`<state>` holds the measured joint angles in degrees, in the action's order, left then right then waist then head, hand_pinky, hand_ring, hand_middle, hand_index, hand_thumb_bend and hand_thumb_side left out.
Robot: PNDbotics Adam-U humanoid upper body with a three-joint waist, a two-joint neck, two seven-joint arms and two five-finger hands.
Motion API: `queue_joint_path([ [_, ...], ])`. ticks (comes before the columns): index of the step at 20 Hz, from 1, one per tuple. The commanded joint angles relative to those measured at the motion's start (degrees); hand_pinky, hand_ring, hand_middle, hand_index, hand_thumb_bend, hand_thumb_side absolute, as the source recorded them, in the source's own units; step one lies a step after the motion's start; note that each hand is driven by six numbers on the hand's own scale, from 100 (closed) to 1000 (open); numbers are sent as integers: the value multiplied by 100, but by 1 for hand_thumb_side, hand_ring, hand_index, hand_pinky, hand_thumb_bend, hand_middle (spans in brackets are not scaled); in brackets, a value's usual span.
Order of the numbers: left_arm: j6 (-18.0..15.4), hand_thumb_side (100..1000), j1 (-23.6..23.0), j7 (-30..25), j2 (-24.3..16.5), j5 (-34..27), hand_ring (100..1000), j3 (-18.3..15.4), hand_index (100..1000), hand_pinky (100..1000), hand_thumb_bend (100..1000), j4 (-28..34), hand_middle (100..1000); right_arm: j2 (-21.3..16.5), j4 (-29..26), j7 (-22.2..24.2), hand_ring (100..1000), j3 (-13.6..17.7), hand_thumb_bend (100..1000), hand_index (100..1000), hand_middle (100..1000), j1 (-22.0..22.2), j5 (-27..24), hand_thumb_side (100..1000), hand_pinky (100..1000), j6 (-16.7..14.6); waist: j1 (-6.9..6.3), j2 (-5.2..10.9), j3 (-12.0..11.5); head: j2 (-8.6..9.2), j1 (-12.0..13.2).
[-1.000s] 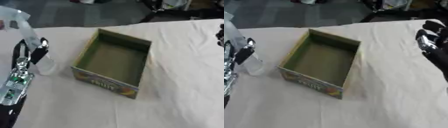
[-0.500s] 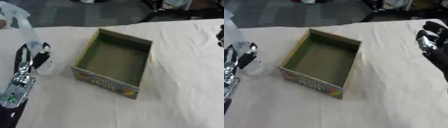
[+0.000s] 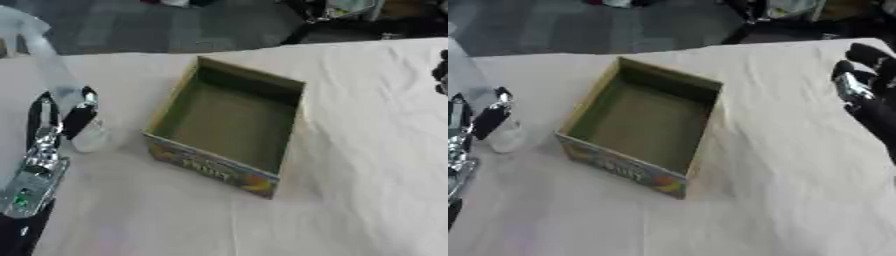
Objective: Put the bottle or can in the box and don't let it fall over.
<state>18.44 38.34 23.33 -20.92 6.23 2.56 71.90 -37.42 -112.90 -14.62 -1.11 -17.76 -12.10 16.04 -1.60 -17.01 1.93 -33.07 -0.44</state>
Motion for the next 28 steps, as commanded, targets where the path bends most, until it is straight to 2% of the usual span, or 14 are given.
queue_joint_path([
  [1,-32,429,-2,288,-37,-101,164,-11,370,1000,100,-110,101,-85,-47,-29,874,59,100,932,909,-75,-2,551,879,-5,24,58,-4,55,-10],
  [5,-120,429,0,403,-44,-178,164,38,370,1000,100,-117,101,-87,-46,-36,874,57,100,932,909,-79,-11,551,879,-3,20,57,-5,53,-9],
  [6,-153,448,30,383,-55,-159,121,76,291,1000,100,-77,100,-84,-46,-35,873,54,100,929,908,-82,-20,540,879,-3,19,66,-4,53,3],
  [14,-696,472,28,80,-114,174,100,90,193,988,100,184,100,-89,-48,-35,874,56,100,929,908,-81,-96,542,879,-12,21,116,-19,17,-18],
  [19,-631,490,169,-73,-167,319,100,153,176,985,100,475,100,-103,-41,-28,874,58,100,929,908,-55,-129,540,879,-16,11,176,-37,-62,-58],
  [20,-598,506,199,-123,-157,320,100,165,175,960,100,561,100,-102,-42,-25,874,56,100,929,908,-53,-135,541,878,-19,8,188,-37,-77,-57],
  [27,-324,507,382,-533,-148,-261,100,246,175,960,100,918,100,-106,-35,-7,874,54,100,929,908,-43,-180,541,878,-31,-10,223,-66,-109,-84],
  [28,-325,569,391,-534,-150,-311,100,261,178,969,100,939,100,-98,-26,-3,872,43,100,927,907,-44,-194,544,875,-24,-19,231,-57,-124,-109],
])
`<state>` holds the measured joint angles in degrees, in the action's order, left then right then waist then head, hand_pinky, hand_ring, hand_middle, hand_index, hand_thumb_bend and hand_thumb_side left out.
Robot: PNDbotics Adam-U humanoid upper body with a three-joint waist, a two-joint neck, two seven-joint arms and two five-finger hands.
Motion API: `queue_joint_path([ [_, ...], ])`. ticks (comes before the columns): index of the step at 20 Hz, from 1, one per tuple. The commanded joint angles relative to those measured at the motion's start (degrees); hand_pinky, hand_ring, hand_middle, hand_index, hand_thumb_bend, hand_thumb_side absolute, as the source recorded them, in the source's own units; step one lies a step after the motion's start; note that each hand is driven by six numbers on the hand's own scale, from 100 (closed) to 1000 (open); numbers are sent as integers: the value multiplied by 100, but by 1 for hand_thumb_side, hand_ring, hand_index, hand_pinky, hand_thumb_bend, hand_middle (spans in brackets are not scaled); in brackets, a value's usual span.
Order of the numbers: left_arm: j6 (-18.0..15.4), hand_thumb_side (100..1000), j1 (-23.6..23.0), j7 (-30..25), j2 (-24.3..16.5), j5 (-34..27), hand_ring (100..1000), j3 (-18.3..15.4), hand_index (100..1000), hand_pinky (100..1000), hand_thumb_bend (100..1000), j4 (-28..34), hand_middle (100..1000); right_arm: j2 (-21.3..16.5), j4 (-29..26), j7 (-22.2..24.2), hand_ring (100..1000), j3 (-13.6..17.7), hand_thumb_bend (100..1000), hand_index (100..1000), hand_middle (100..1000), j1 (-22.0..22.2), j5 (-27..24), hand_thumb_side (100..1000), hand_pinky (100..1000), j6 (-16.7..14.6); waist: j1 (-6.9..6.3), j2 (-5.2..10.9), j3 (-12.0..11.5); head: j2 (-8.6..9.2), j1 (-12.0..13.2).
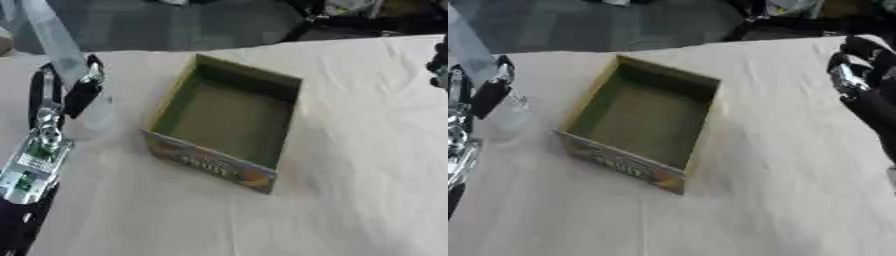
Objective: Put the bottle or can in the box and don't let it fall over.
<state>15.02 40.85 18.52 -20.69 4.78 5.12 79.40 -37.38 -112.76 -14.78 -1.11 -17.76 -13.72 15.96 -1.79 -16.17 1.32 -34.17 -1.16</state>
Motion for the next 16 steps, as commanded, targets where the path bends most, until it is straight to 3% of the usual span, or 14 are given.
queue_joint_path([
  [1,-27,579,215,-96,-104,-148,100,83,178,969,100,270,100,-73,-35,50,873,-11,100,927,907,-68,-61,544,875,-2,-29,219,79,-102,-16],
  [4,-223,588,600,-331,265,62,100,441,177,975,100,661,100,-44,-10,97,873,-60,100,928,907,-80,-93,545,875,19,-83,296,171,-240,-43],
  [8,14,583,1170,-499,783,343,100,588,176,982,100,610,100,-32,-11,55,872,-30,100,928,907,-119,-112,546,875,17,-142,274,216,-305,-49],
  [11,170,572,1583,-484,1184,550,100,662,177,1000,100,244,100,7,-31,36,868,-24,100,924,903,-197,-133,550,875,20,-175,218,297,-218,37],
  [16,-4,553,1718,-365,1619,893,100,714,181,1000,100,-397,100,63,-57,44,868,-38,100,923,904,-278,-144,552,875,54,-207,137,462,-39,170],
])
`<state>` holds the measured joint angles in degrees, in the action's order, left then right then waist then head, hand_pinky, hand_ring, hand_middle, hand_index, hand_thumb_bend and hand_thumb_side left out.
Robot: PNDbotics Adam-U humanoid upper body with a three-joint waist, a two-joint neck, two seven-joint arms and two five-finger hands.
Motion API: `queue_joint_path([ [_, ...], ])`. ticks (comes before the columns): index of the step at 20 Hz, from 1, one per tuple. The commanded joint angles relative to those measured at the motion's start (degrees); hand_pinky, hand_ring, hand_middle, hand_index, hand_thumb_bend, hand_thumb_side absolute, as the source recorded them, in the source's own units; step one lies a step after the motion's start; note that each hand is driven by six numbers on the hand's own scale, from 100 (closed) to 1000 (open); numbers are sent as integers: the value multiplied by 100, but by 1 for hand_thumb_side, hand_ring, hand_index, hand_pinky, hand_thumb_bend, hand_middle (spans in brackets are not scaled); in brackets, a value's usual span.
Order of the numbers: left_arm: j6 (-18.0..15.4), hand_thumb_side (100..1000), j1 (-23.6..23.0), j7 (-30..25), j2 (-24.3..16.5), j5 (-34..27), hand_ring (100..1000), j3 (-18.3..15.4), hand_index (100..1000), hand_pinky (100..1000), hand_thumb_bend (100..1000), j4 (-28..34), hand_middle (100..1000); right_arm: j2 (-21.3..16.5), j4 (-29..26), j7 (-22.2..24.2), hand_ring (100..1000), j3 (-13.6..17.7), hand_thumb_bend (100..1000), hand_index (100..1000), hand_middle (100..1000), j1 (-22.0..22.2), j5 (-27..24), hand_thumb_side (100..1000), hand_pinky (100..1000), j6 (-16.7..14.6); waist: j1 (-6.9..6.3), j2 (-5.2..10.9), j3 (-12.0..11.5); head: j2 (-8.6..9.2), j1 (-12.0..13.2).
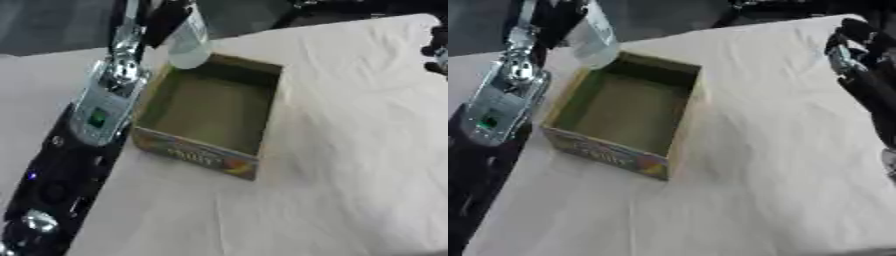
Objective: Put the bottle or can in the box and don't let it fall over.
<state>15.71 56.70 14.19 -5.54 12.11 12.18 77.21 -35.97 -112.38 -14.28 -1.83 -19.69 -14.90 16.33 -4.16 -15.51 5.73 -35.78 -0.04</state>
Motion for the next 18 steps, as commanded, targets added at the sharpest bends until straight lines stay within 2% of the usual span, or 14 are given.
queue_joint_path([
  [1,-110,533,121,101,145,206,100,9,187,1000,100,-292,100,-74,-99,-14,868,42,100,922,904,-89,-26,552,875,18,24,59,38,145,74],
  [6,-248,517,38,239,241,421,100,38,229,1000,100,-763,100,-90,-104,-80,868,92,100,921,904,-55,-26,552,875,15,-7,34,61,160,95],
  [7,-260,378,22,243,234,467,479,67,563,1000,100,-830,308,-88,-101,-92,867,102,100,920,904,-45,-26,534,875,17,-16,38,55,152,84],
  [11,-291,378,-8,159,241,767,479,104,563,1000,100,-962,308,-78,-97,-118,867,123,100,920,904,-27,-35,534,875,25,-27,45,41,139,63],
  [12,-298,664,-8,128,217,820,830,125,946,1000,100,-995,777,-80,-97,-123,867,127,100,919,904,-22,-37,539,875,25,-32,58,37,137,51],
  [15,-204,743,-35,-122,107,1088,827,247,916,1000,100,-1172,741,-65,-88,-157,867,149,100,919,904,13,-59,542,874,16,-17,103,-5,117,-6],
  [18,-112,764,-95,-422,98,1391,833,183,920,1000,112,-1249,744,-60,-83,-178,867,159,100,919,904,28,-75,542,874,9,-8,127,-37,106,-39],
])
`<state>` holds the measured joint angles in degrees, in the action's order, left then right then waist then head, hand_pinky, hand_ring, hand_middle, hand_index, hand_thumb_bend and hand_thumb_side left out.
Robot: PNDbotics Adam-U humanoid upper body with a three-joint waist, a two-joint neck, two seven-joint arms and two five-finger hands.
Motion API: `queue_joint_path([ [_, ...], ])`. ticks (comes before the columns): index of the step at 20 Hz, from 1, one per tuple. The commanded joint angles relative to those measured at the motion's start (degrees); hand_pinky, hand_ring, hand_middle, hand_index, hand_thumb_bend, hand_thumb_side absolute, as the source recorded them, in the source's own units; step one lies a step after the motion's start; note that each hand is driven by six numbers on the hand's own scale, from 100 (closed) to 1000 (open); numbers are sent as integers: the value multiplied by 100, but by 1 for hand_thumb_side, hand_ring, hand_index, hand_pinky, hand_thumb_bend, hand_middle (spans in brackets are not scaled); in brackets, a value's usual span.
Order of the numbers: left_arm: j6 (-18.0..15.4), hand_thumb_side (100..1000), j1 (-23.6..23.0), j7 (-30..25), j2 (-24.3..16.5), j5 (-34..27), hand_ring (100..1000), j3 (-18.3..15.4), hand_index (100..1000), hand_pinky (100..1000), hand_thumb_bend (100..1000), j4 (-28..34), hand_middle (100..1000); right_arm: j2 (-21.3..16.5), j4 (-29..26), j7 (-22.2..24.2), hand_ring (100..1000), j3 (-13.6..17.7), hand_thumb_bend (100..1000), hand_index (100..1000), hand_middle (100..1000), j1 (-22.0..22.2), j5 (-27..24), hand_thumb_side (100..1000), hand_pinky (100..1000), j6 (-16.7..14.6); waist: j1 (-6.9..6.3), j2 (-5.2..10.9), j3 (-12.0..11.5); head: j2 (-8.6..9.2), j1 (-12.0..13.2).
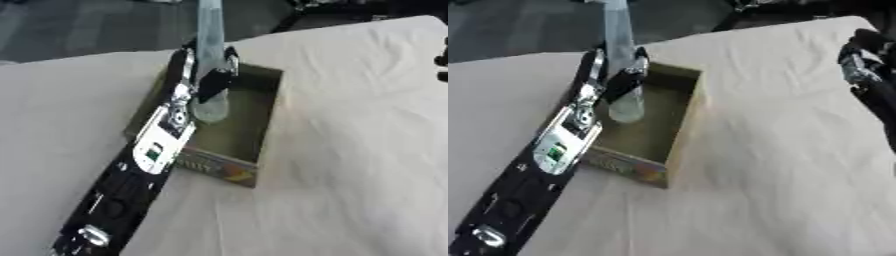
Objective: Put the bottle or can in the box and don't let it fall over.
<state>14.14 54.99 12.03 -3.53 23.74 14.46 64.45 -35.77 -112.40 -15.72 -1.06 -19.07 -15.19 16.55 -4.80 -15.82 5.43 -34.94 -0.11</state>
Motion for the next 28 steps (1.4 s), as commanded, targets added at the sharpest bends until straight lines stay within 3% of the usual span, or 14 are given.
queue_joint_path([
  [1,71,766,41,-305,-120,327,837,-62,922,1000,107,17,749,-83,-80,-41,867,85,100,919,904,-28,-50,542,874,-14,61,169,-19,18,-49],
  [5,179,794,-47,-719,-215,622,854,-105,970,1000,105,123,782,-102,-74,-57,867,94,100,919,904,11,-64,541,873,-23,70,214,-50,-8,-99],
  [9,274,765,-171,-1109,-393,739,852,-152,1000,1000,100,413,785,-126,-70,-83,867,115,100,919,904,57,-68,540,873,-36,70,258,-103,-27,-155],
  [12,365,638,-305,-1203,-521,616,851,-252,996,1000,100,758,781,-141,-63,-106,867,132,100,919,904,98,-67,541,873,-41,66,279,-147,-35,-203],
  [15,408,558,-418,-1341,-616,378,913,-227,1000,1000,100,980,874,-140,-61,-119,867,141,100,919,904,116,-71,541,872,-45,63,292,-171,-35,-226],
  [16,364,645,-445,-1429,-629,283,936,-174,1000,1000,100,1003,898,-138,-62,-120,867,140,100,919,904,114,-74,541,872,-46,65,293,-172,-33,-226],
  [17,298,809,-464,-1517,-637,194,928,-125,1000,1000,134,1004,877,-137,-65,-121,867,140,100,919,904,110,-78,540,872,-48,68,292,-172,-28,-226],
  [19,205,1000,-478,-1687,-657,118,897,-130,1000,1000,589,924,829,-134,-70,-122,867,140,100,919,904,105,-85,540,872,-50,77,292,-170,-22,-226],
  [20,235,1000,-467,-1686,-699,159,888,-211,1000,1000,629,873,825,-131,-73,-125,867,142,100,919,904,103,-89,540,872,-52,82,290,-169,-18,-226],
  [22,389,1000,-448,-1553,-732,321,882,-347,1000,1000,274,848,834,-131,-78,-132,867,143,100,919,904,98,-97,540,871,-55,88,280,-164,-20,-222],
  [23,482,1000,-446,-1460,-727,419,892,-355,1000,1000,199,873,847,-133,-79,-134,867,143,100,919,904,97,-99,540,871,-56,88,277,-162,-26,-220],
  [25,515,958,-457,-1343,-703,569,915,-267,1000,1000,133,958,874,-141,-81,-141,867,147,100,919,904,101,-99,541,871,-58,81,273,-169,-34,-223],
  [28,353,924,-511,-1500,-718,635,894,-190,1000,1000,153,1016,839,-142,-78,-152,866,152,100,919,904,111,-104,542,870,-56,68,270,-199,-41,-242],
])
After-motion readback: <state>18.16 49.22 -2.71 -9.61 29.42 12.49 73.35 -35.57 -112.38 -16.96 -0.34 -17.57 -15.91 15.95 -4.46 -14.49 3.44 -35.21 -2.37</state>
